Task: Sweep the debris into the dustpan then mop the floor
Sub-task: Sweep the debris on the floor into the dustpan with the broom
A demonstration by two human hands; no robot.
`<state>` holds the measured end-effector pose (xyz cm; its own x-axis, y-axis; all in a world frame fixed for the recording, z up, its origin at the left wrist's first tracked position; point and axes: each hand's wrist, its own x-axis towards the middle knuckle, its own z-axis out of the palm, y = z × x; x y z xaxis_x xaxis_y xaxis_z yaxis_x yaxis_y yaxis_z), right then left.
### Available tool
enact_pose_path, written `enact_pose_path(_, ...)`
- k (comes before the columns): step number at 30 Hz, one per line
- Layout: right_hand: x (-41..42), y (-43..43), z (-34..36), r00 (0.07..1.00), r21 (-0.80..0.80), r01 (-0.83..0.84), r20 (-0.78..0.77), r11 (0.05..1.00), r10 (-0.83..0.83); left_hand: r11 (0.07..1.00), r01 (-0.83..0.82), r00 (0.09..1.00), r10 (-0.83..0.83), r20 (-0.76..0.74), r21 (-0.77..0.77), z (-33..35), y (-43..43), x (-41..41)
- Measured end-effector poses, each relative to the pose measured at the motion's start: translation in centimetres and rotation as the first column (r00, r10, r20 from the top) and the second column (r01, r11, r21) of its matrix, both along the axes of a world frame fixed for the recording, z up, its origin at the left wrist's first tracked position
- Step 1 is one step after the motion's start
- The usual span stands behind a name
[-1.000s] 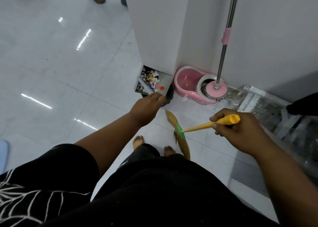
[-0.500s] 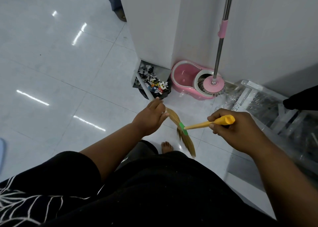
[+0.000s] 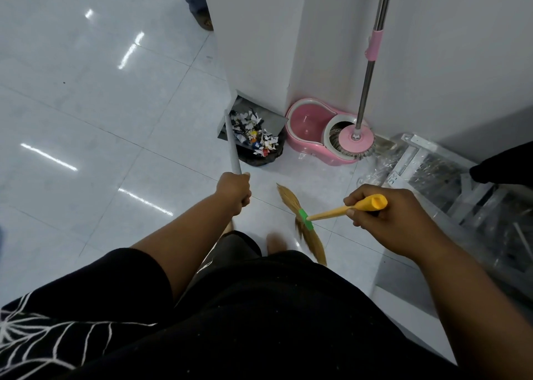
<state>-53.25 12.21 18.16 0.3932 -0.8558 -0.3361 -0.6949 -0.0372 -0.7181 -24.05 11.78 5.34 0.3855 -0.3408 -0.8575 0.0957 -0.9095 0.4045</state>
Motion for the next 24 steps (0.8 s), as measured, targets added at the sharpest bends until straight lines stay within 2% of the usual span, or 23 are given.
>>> enact_pose_path(4,-0.1,0.4,0.1,1.000,0.003,0.003,0.012,1.000,-0.003,0.998,0.044,0.998,-0.046,-0.038,-0.048,-1.2,1.6,0.8)
enact_pose_path(8,-0.1,0.9,-0.1,0.999,0.016,0.015,0.039,1.000,-0.016,0.991,0.095,0.989,-0.083,0.120,-0.098,-2.4,3.5,1.6)
enact_pose_path(24,0.2,1.3,-0.2,0.999,0.011,-0.021,0.031,1.000,0.021,0.923,0.368,0.889,-0.312,0.336,-0.116,-5.1,10.4,3.5)
